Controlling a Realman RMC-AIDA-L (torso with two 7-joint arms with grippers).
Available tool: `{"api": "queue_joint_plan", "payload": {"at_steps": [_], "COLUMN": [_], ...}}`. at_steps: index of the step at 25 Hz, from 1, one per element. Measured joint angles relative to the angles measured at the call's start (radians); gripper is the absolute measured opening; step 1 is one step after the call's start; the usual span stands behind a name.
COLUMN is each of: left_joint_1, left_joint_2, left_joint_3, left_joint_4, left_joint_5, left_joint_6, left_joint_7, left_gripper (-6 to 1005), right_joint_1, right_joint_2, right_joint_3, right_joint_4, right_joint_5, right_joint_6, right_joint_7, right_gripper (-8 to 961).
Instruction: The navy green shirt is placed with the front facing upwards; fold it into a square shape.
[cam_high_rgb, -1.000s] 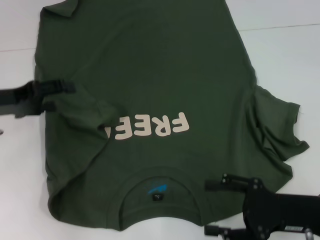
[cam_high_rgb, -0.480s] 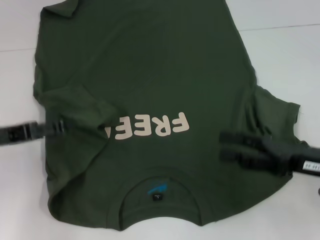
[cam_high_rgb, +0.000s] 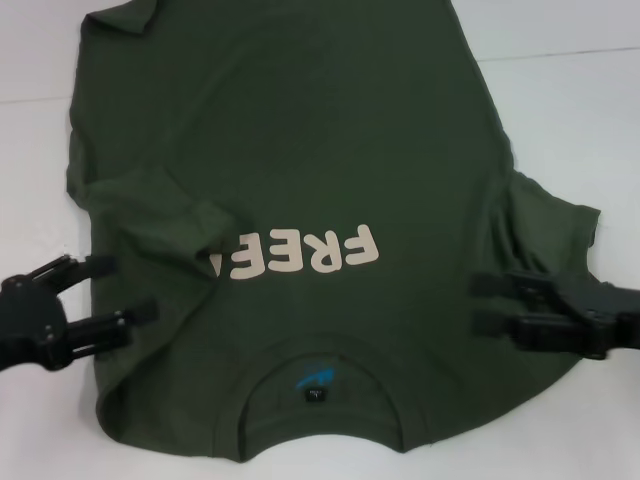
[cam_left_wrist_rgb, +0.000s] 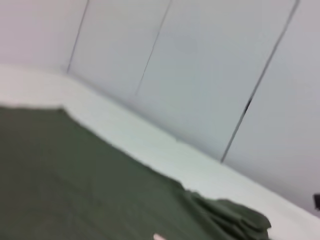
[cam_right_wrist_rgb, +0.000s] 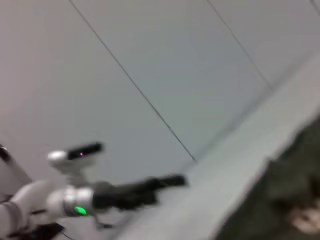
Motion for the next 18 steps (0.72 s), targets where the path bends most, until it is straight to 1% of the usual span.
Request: {"api": "queue_joint_plan", "payload": {"at_steps": [2,4,5,8,9,10,11,14,18], "left_joint_1": [0.017,0.023,0.023,0.024,0.025,0.026,0.029,0.040,0.051], "left_joint_2": [0.000,0.001,0.001,0.001,0.001,0.000,0.000,0.001,0.003], "left_joint_3": [-0.009,-0.022,-0.025,-0.032,-0.033,-0.034,-0.035,-0.037,-0.047], "left_joint_4": [0.008,0.009,0.009,0.010,0.010,0.010,0.010,0.010,0.010], "left_joint_5": [-0.025,-0.031,-0.031,-0.027,-0.025,-0.024,-0.023,-0.023,-0.023], "left_joint_6": [0.006,0.009,0.010,0.011,0.012,0.013,0.015,0.022,0.031], "left_joint_7": [0.025,0.028,0.028,0.035,0.041,0.046,0.053,0.067,0.070], "left_gripper": [946,946,946,947,947,947,947,947,947], "right_joint_1": [-0.013,-0.022,-0.024,-0.024,-0.022,-0.022,-0.022,-0.017,0.009], "right_joint_2": [-0.021,-0.053,-0.073,-0.122,-0.139,-0.139,-0.146,-0.157,-0.163], "right_joint_3": [0.006,0.015,0.023,0.092,0.148,0.148,0.172,0.196,0.198], "right_joint_4": [-0.036,-0.067,-0.077,-0.081,-0.081,-0.081,-0.081,-0.090,-0.122], "right_joint_5": [-0.031,-0.060,-0.072,-0.112,-0.129,-0.129,-0.136,-0.172,-0.251], "right_joint_6": [0.003,0.008,0.010,0.023,0.024,0.024,0.029,0.060,0.096], "right_joint_7": [0.073,0.202,0.267,0.459,0.558,0.558,0.607,0.702,0.784], "right_gripper": [882,882,882,881,881,881,881,881,881]}}
